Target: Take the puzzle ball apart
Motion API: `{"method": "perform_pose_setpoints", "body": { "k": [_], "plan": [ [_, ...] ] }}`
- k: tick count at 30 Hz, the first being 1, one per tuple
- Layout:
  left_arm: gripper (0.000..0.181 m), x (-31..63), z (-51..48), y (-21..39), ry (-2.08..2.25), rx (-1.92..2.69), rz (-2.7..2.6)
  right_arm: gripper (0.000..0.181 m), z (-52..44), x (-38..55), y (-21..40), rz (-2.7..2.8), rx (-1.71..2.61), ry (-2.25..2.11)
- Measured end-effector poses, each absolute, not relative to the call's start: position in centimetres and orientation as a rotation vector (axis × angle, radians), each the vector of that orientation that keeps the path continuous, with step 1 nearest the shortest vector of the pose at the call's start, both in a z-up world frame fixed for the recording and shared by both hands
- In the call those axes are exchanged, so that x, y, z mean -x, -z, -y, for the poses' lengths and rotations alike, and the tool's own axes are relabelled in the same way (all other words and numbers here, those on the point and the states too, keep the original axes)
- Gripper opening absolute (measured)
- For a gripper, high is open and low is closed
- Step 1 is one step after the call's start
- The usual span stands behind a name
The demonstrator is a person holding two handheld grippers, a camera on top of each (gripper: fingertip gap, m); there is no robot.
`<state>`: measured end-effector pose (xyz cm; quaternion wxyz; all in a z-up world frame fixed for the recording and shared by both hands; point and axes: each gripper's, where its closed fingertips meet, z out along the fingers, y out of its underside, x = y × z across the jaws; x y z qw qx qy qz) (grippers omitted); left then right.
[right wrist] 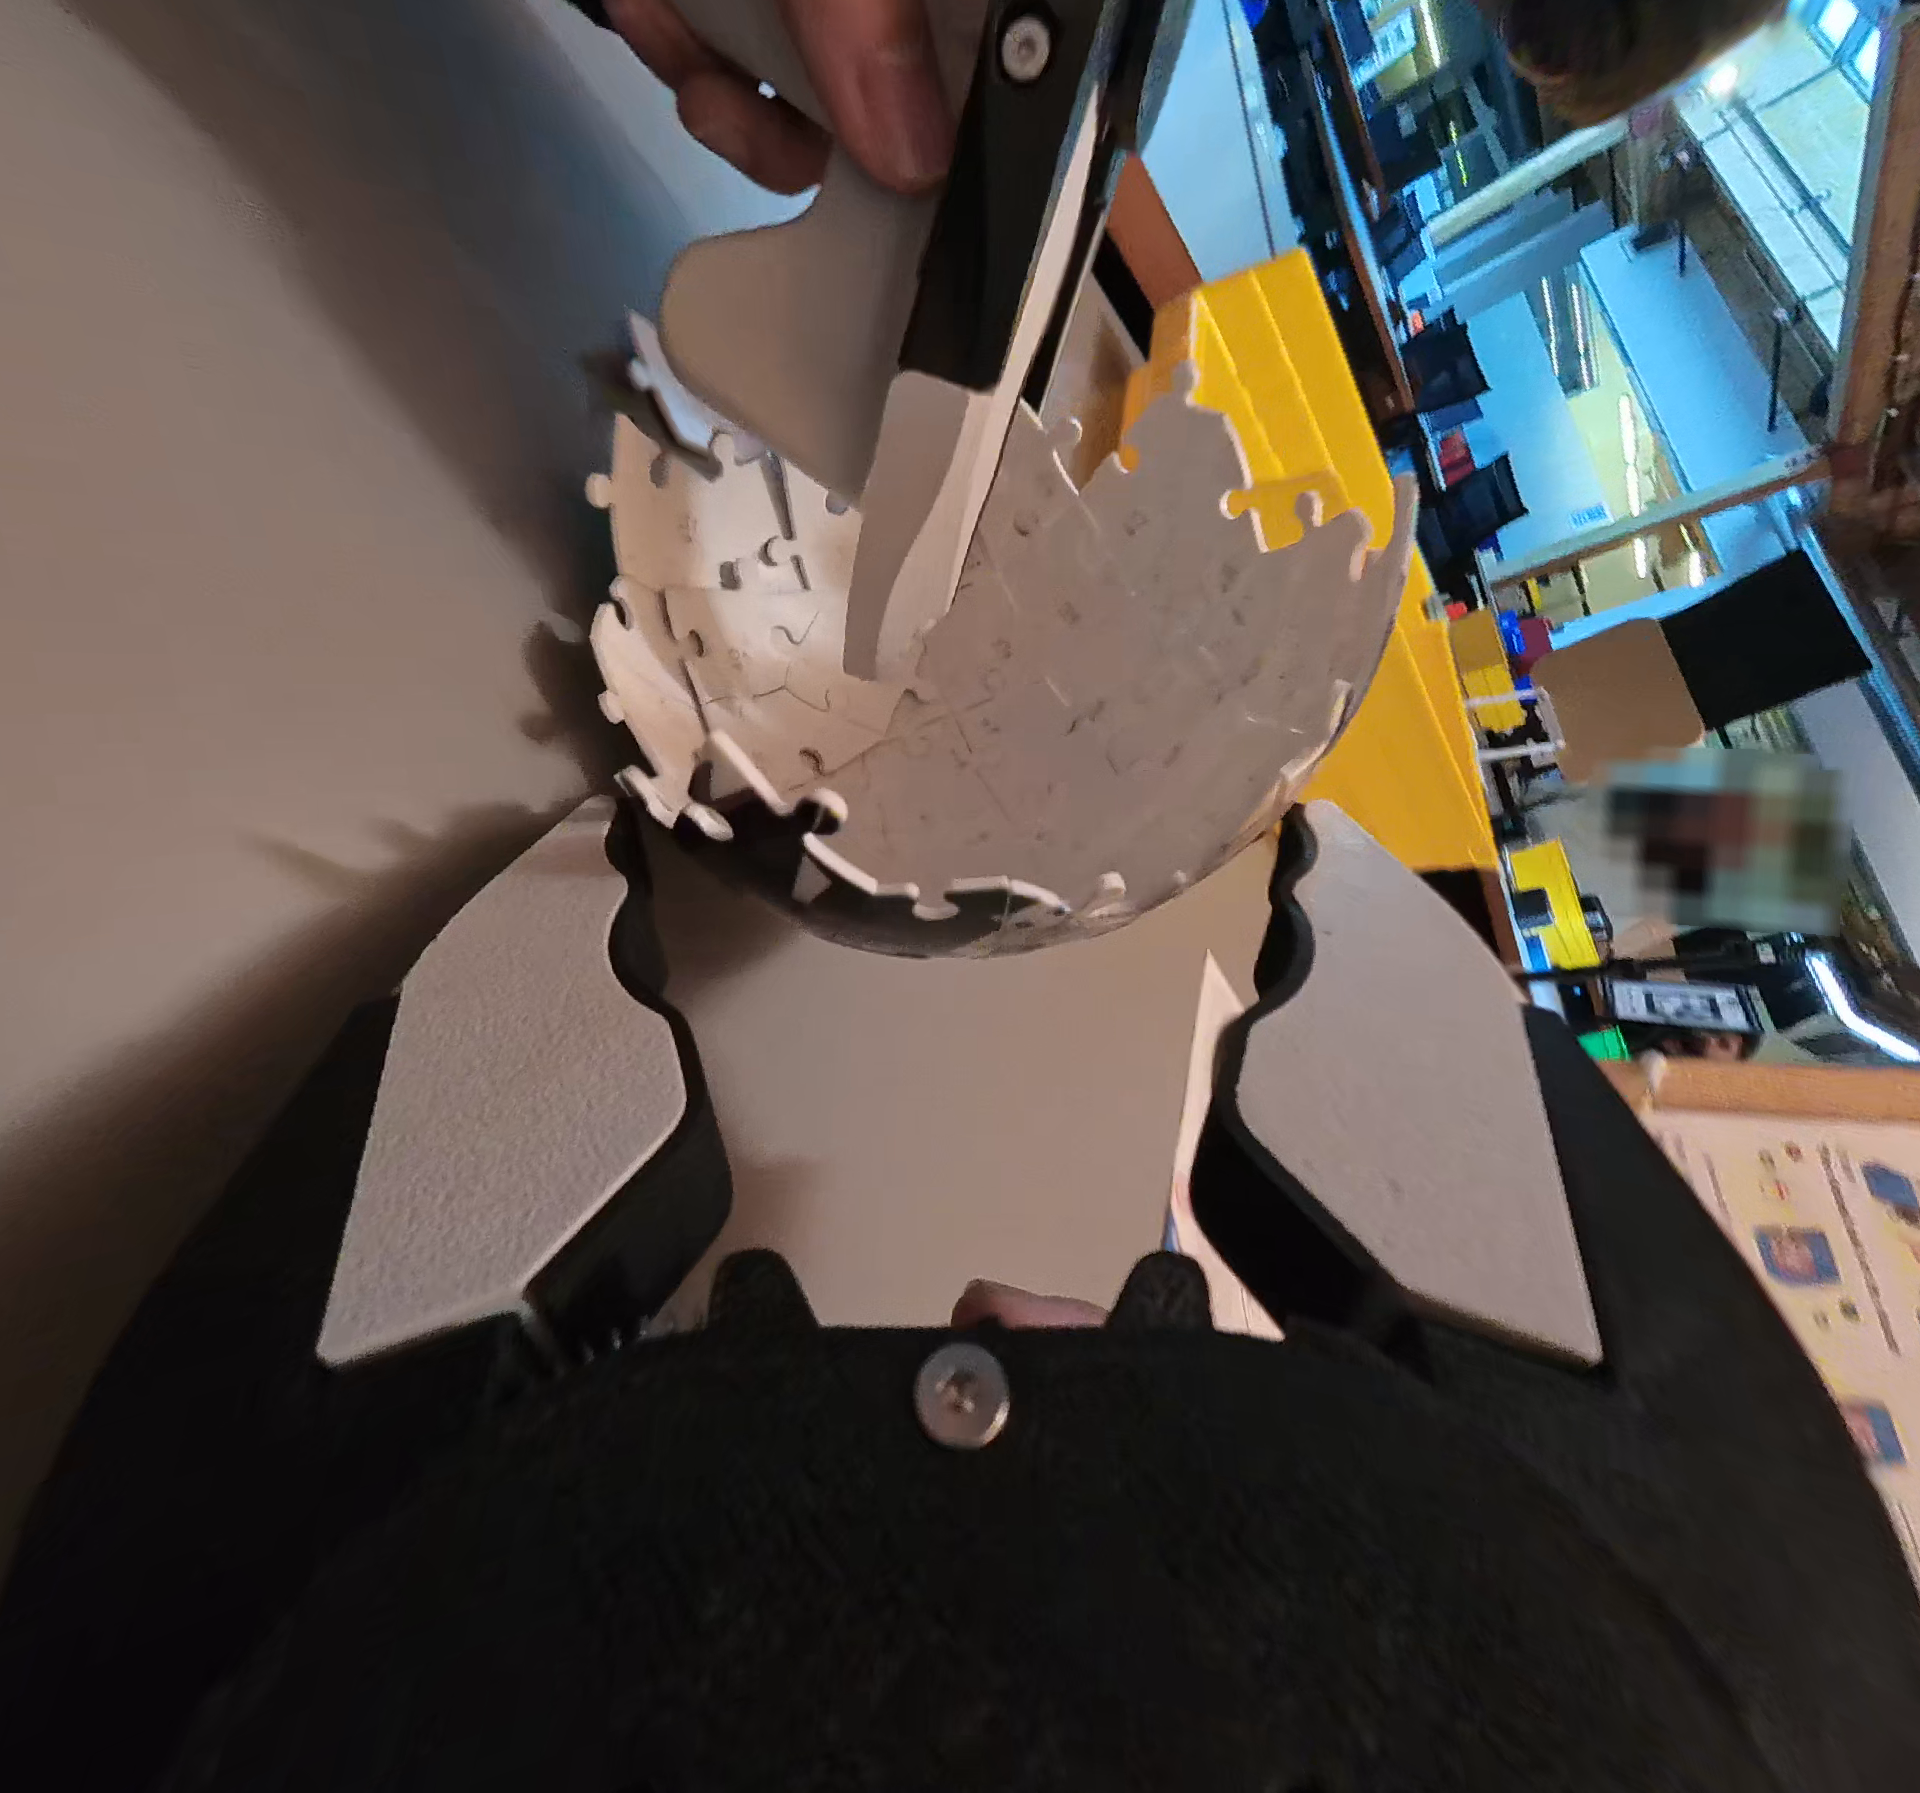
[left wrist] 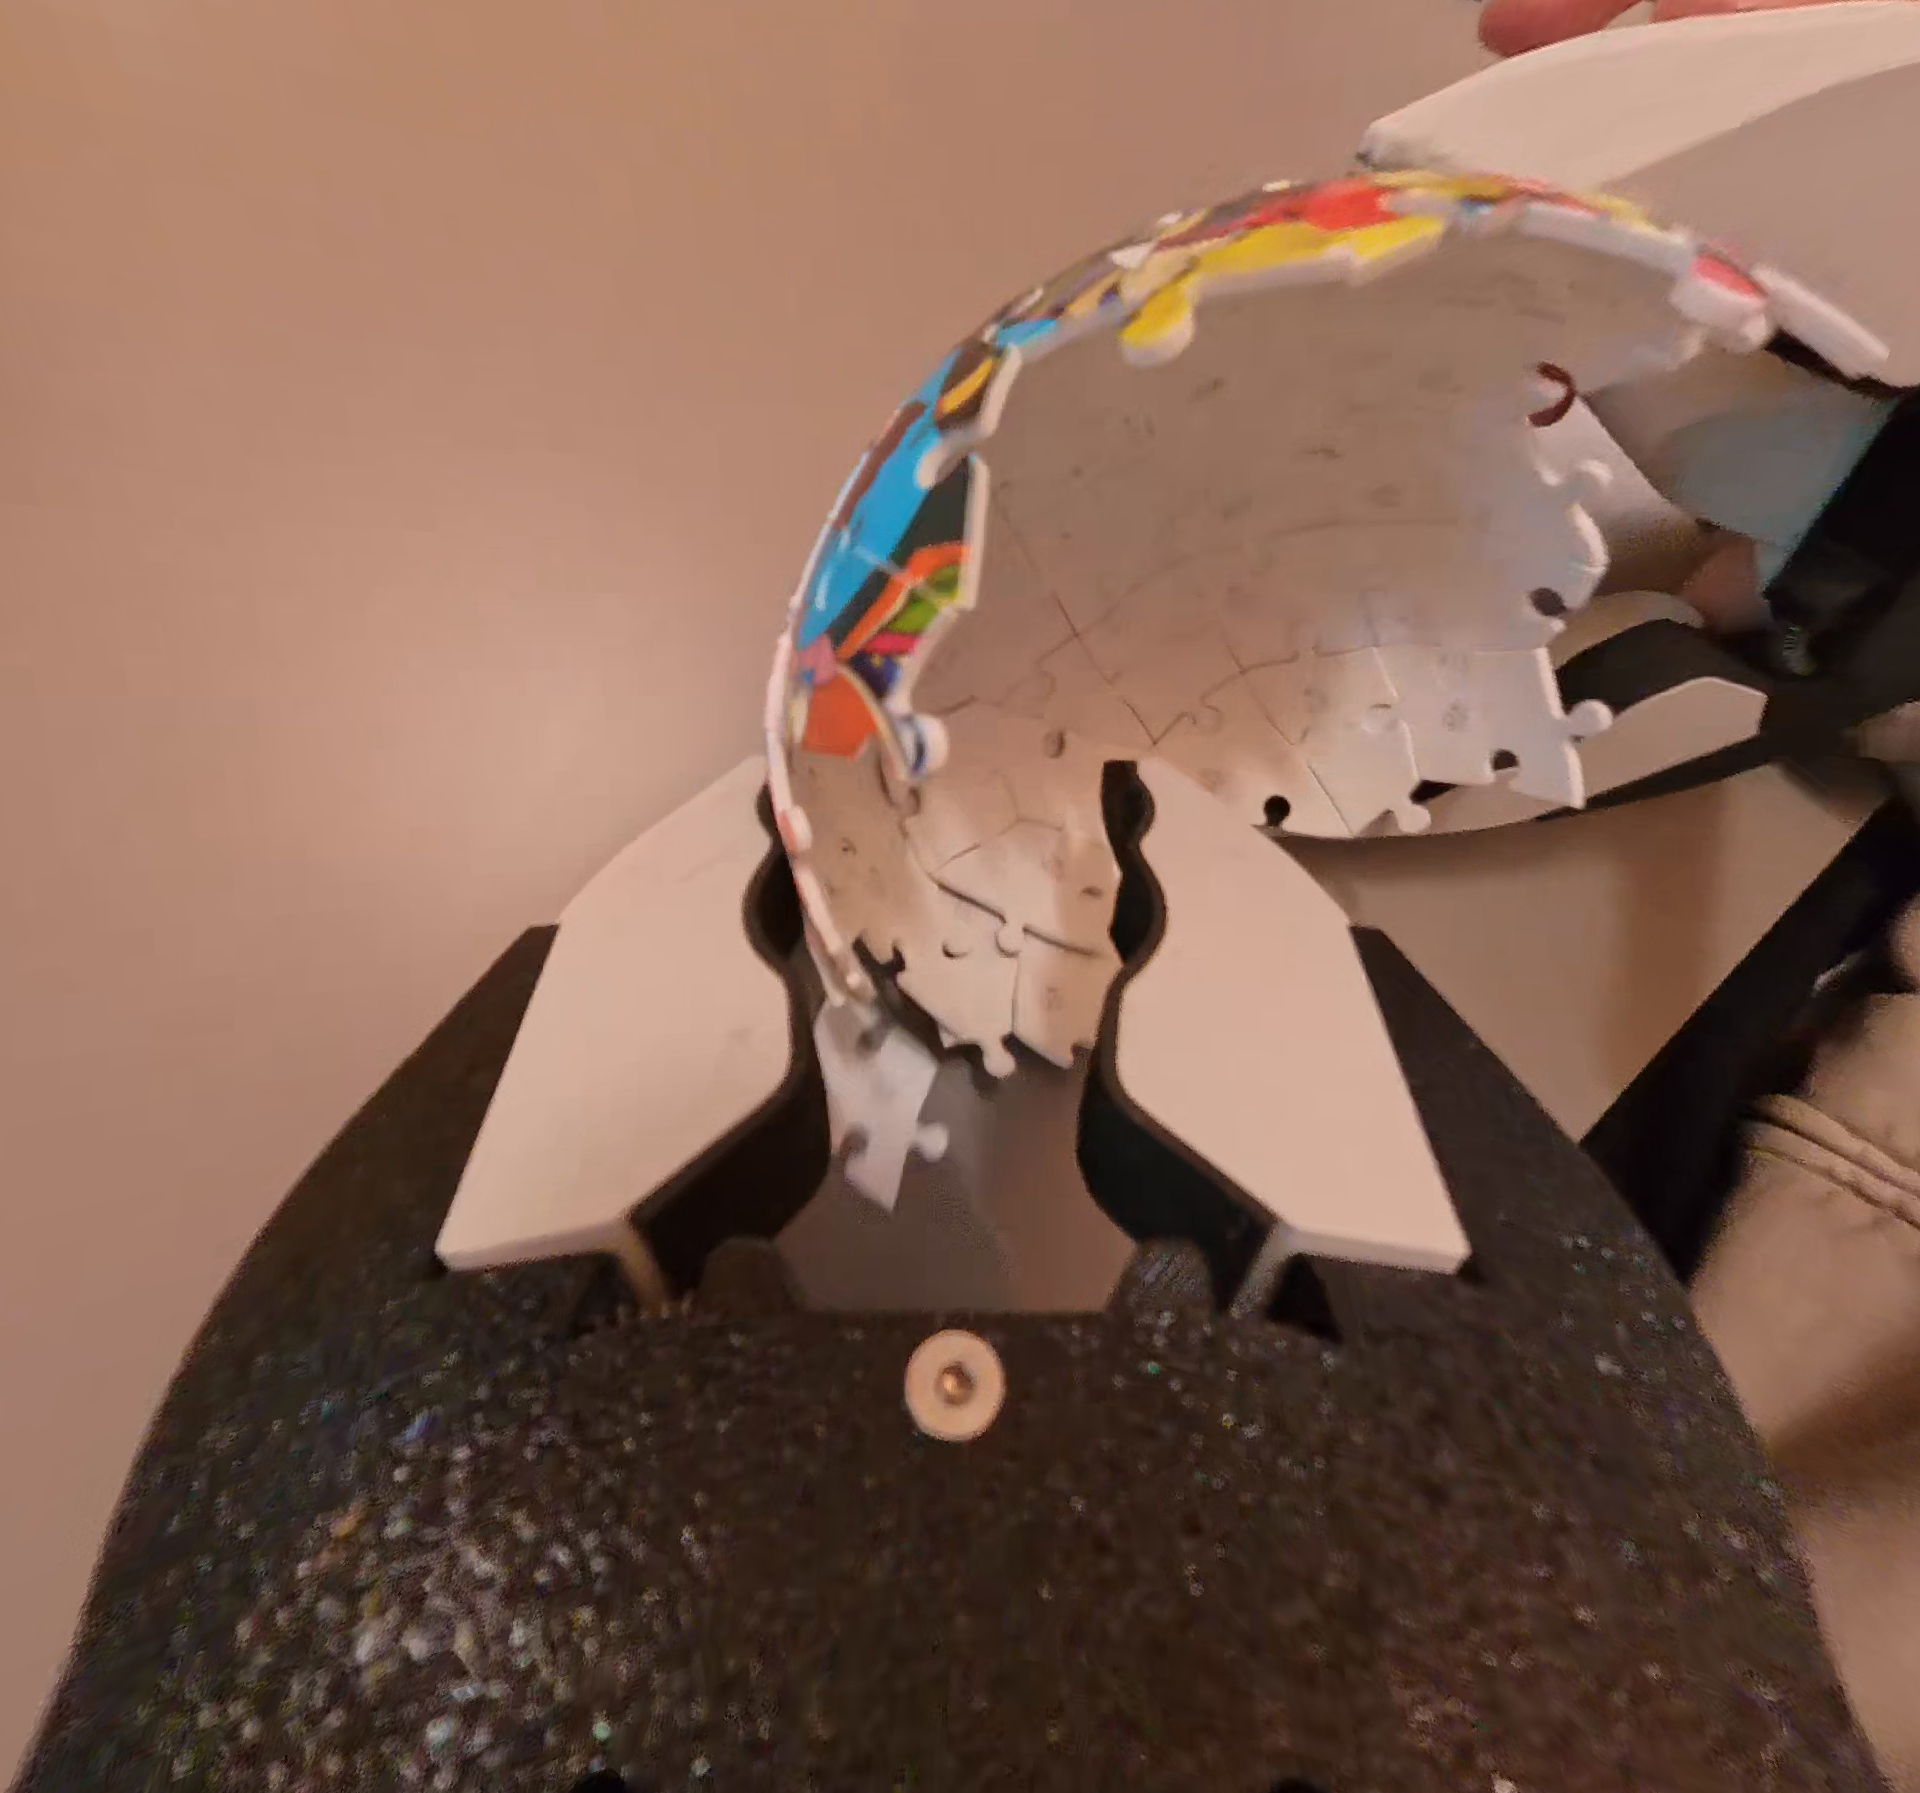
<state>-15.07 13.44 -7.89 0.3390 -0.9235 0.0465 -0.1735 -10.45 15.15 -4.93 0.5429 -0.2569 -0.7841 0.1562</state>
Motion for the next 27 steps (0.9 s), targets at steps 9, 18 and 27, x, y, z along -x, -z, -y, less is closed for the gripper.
{"method": "perform_pose_setpoints", "body": {
  "k": [9, 18, 27],
  "plan": [
    [0.055, 7.7, -21.4, 7.9, 0.514, 2.387, -0.396, 0.118, -20.2, 3.4, 4.9, 1.749, 0.819, -0.287],
    [0.055, 6.2, -23.6, 7.6, 0.504, 2.41, -0.367, 0.116, -20.3, 2.7, 4.3, 1.7, 0.854, -0.322],
    [0.056, 9.1, -22.3, 4.7, 0.331, 2.396, -0.282, 0.117, -19.4, 2.8, 4.5, 1.723, 0.832, -0.341]
  ]
}}
